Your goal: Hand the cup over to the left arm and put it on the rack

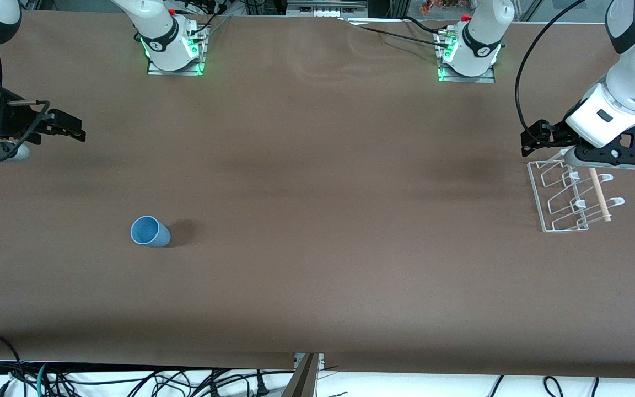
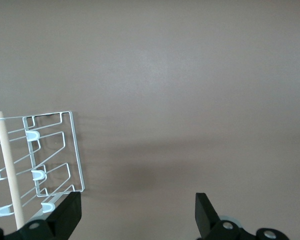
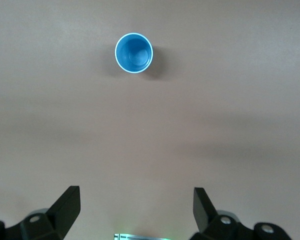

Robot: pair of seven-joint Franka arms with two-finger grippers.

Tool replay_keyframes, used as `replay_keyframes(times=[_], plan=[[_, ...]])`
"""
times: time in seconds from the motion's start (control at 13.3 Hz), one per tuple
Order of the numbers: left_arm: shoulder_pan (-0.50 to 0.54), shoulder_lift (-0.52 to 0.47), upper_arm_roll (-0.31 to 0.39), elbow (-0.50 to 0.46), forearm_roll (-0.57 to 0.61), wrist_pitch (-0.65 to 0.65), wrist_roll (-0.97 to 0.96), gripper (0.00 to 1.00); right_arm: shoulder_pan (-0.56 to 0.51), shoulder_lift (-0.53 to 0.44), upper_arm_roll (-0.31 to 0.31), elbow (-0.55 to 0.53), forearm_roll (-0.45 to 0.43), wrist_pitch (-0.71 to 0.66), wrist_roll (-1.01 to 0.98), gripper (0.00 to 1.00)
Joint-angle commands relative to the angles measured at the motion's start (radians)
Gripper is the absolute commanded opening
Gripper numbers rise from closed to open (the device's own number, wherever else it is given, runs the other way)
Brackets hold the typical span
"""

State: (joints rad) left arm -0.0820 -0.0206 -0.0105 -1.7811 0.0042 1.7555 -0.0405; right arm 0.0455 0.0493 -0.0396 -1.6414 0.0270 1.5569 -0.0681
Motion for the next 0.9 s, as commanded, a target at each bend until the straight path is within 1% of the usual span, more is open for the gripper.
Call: replay_keyframes(times=[0.0, 0.15, 0.82], plan=[[0.001, -0.010, -0.003, 0.005, 0.011, -0.014, -0.001, 1.00, 0.002, -0.018, 0.000, -0.006, -0.016, -0.012, -0.003, 1.00], [0.001, -0.010, -0.003, 0.005, 0.011, -0.014, -0.002, 1.00, 0.002, -0.005, 0.000, 0.015, -0.019, -0.015, -0.013, 1.00], [0.001, -0.010, -0.003, 0.005, 0.011, -0.014, -0.002, 1.00, 0.001, 0.014, -0.003, 0.012, -0.021, -0.003, -0.012, 1.00]])
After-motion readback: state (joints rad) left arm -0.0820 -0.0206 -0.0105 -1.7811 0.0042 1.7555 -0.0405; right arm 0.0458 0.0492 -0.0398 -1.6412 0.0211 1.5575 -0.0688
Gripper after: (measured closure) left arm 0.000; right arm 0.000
